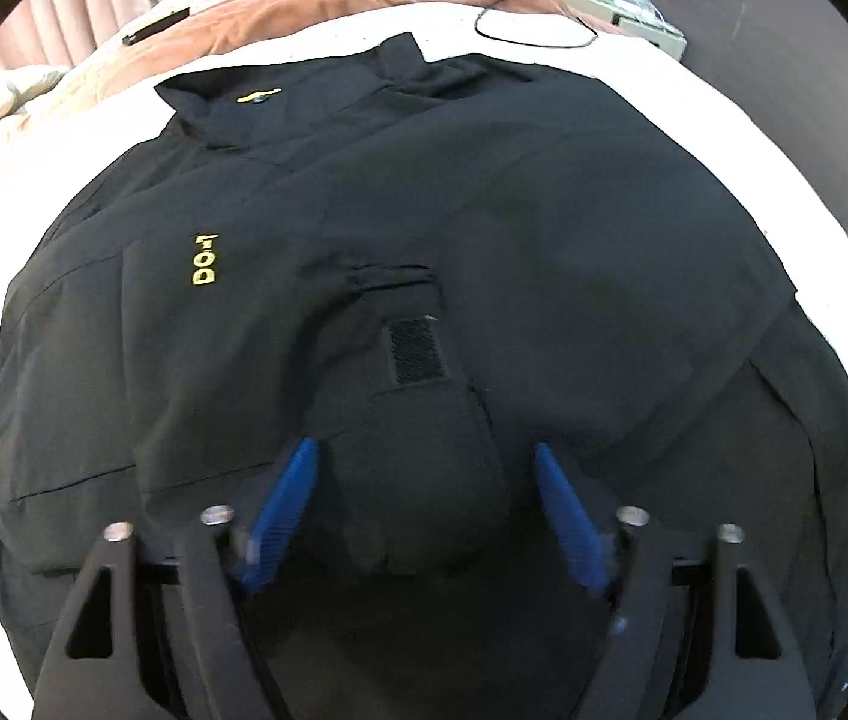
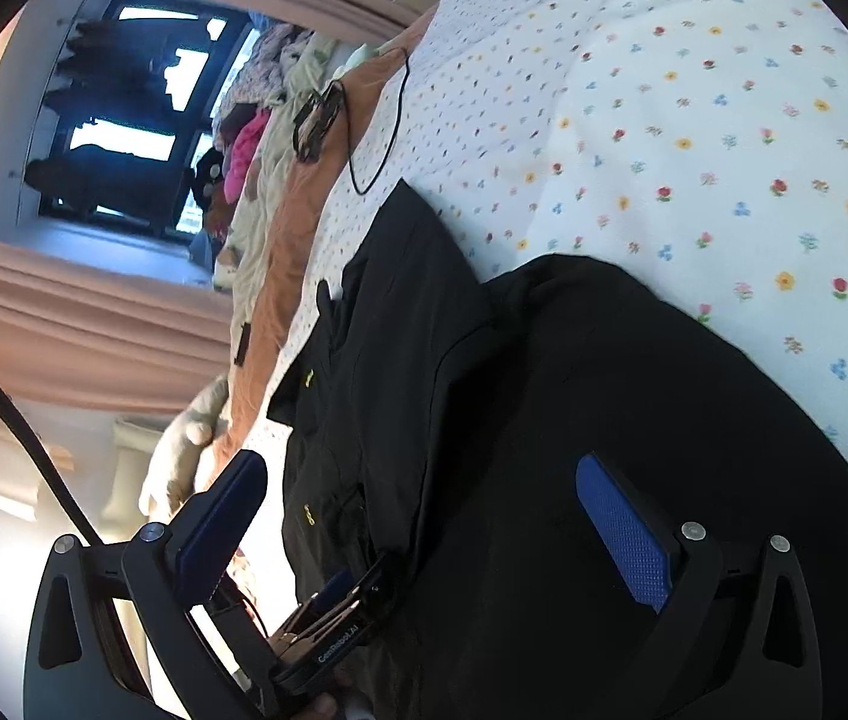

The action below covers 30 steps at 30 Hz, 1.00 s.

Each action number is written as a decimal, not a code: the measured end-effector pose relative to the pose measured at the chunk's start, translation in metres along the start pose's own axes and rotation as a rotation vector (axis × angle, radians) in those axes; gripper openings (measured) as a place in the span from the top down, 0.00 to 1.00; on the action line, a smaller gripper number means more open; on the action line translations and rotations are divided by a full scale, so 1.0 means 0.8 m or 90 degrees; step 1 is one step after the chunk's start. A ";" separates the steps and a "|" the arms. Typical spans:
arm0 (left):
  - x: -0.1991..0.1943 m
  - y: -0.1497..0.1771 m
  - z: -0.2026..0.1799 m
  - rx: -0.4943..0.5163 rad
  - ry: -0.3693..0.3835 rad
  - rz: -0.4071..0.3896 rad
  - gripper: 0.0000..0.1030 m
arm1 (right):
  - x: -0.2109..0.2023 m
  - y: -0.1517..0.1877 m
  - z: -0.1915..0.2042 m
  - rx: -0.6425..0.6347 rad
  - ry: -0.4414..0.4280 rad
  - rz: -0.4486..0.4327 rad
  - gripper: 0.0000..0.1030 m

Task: Fold large clothes
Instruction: 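Close the left tool on the jacket hem while the right tool grips the hem beside it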

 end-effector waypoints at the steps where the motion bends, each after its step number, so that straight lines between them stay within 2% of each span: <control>1: -0.002 -0.001 0.007 -0.009 0.006 0.002 0.51 | 0.000 0.000 -0.001 -0.002 0.001 0.000 0.00; 3: -0.010 -0.001 0.014 -0.032 0.044 0.003 0.64 | -0.001 0.001 0.003 -0.015 -0.002 0.000 0.00; 5: -0.025 -0.007 0.026 -0.034 0.047 -0.012 0.69 | -0.001 0.005 0.004 -0.046 0.010 0.000 0.00; 13: -0.109 -0.053 0.074 -0.014 0.038 -0.124 0.71 | 0.007 0.004 -0.001 -0.050 0.027 0.016 0.00; 19: -0.136 -0.068 0.124 -0.042 0.026 -0.158 0.71 | 0.034 0.001 -0.006 -0.040 0.021 0.031 0.00; 24: -0.135 -0.057 0.175 -0.096 0.016 -0.157 0.71 | 0.050 -0.004 -0.004 -0.047 0.012 0.024 0.00; 30: -0.110 -0.022 0.230 -0.172 0.029 -0.101 0.65 | 0.080 0.002 -0.002 -0.052 0.006 0.039 0.00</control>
Point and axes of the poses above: each gripper's, at about its wrist camera, not at the fingertips, and x roughly the way its jaws point, z to its left, y to its underside, the point moved 8 cm from there along x, roughly the way its jaws point, and after that the axes turned 3 degrees about -y, right-handed, at the moved point
